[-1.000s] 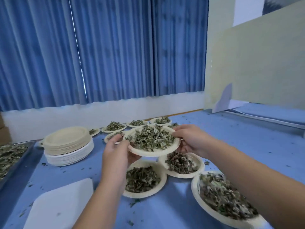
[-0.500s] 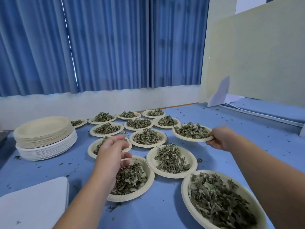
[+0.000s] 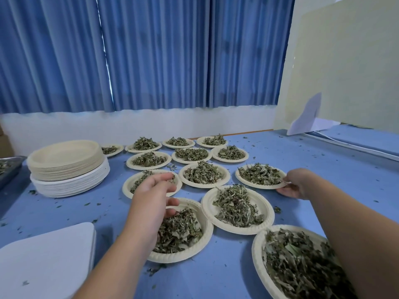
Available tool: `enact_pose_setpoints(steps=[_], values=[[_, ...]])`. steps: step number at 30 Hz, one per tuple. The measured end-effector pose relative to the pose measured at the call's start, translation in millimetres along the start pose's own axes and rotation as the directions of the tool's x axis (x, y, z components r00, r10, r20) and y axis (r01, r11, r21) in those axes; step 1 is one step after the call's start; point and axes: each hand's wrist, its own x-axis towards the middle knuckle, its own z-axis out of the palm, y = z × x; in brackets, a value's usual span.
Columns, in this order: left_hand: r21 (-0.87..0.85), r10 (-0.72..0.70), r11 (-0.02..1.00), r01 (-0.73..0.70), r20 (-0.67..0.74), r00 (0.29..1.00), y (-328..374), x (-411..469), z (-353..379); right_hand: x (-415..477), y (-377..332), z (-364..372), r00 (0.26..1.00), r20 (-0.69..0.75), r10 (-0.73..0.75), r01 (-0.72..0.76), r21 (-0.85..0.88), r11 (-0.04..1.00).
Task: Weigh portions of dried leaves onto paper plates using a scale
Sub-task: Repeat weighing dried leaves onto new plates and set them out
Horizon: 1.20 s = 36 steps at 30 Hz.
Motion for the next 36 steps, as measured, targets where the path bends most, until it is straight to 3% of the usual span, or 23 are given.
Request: enact_pose_setpoints(steps=[7,16,22,25,30,36], values=[[0.022,0.013,1.0,-0.014,0.007,1.0,-2,0,2,-14,-9,13,0.996,0.08,-0.024,0.005,0.227,0.974],[-0.018,0.08,0.997,-0.08,0.007,0.997,11,-6,1,-34,0,0,0.99,0.089,-0.111,0.1,0.124,0.987],[-0.108,0.163,0.98,-0.167,-0.041,0.986,52,-14,-24,-74,-9,21,0.963,0.114,-0.243,0.23,0.117,0.966],[-0.112,0.202,0.97,-0.214,-0.114,0.973,68,-18,-56,-110,-20,48,0.928,0.207,-0.311,0.273,0.192,0.943],[0.059,0.263,0.965,-0.256,-0.238,0.935,72,-28,-133,-174,-32,104,0.808,0.439,-0.393,0.301,0.265,0.916],[0.325,0.286,0.93,-0.17,-0.354,0.89,42,-39,-223,-235,-38,180,0.671,0.632,-0.389,0.284,0.266,0.921]])
